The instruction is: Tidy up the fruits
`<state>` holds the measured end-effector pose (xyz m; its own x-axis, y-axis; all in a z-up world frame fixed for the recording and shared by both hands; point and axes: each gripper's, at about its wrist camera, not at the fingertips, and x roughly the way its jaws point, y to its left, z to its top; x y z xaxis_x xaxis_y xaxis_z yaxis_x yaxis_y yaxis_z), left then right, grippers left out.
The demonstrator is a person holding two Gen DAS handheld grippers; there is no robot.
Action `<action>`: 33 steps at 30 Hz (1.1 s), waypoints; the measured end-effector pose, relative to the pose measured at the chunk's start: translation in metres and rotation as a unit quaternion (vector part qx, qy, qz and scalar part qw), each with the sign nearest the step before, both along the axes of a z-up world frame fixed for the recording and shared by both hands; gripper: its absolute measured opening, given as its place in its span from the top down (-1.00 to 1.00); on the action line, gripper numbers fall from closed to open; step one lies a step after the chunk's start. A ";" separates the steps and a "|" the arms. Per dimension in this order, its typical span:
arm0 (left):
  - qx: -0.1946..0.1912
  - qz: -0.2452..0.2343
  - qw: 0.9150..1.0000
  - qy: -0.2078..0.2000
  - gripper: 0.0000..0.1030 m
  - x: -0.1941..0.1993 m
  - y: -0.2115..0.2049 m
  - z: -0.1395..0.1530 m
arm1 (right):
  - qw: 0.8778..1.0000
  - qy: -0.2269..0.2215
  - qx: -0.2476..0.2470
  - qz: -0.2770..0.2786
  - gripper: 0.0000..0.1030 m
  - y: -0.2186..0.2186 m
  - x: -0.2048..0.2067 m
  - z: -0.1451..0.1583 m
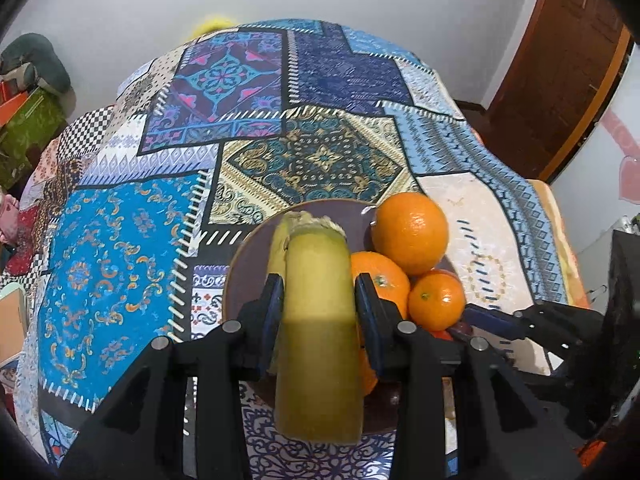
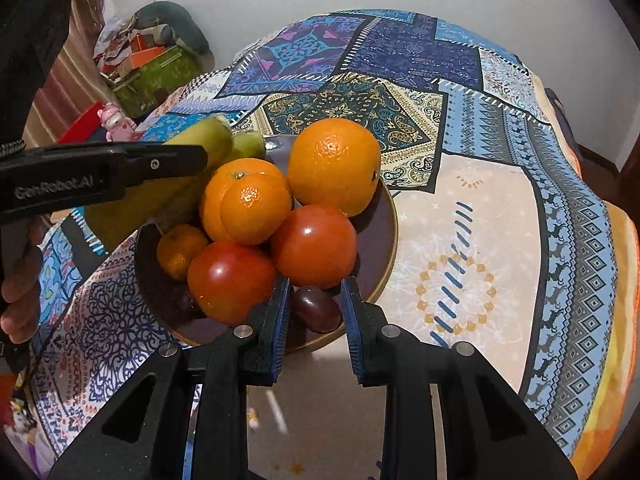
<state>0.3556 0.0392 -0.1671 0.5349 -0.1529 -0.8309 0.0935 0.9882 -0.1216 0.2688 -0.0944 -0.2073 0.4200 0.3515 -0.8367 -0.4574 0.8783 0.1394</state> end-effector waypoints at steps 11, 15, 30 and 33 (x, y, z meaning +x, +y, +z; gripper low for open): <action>0.007 0.007 0.998 -0.062 0.29 -0.041 0.004 0.046 | 0.999 -0.029 0.006 -0.021 0.38 -0.017 -0.011 0.034; 0.014 0.011 0.993 -0.113 0.29 -0.078 0.002 0.078 | 0.997 -0.063 0.023 -0.031 0.38 -0.028 -0.025 0.073; -0.002 0.034 0.952 -0.303 0.07 -0.235 -0.006 0.199 | 0.962 -0.245 0.112 -0.048 0.33 -0.046 -0.146 0.217; 0.002 0.039 0.944 -0.329 -0.10 -0.260 -0.007 0.212 | 0.952 -0.276 0.121 -0.050 0.23 -0.047 -0.171 0.232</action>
<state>0.0953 0.0318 0.0447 0.9448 -0.0888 -0.3155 0.0739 0.9955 -0.0590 0.0975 -0.1410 0.0251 0.8135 0.4410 -0.3790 -0.4352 0.8940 0.1062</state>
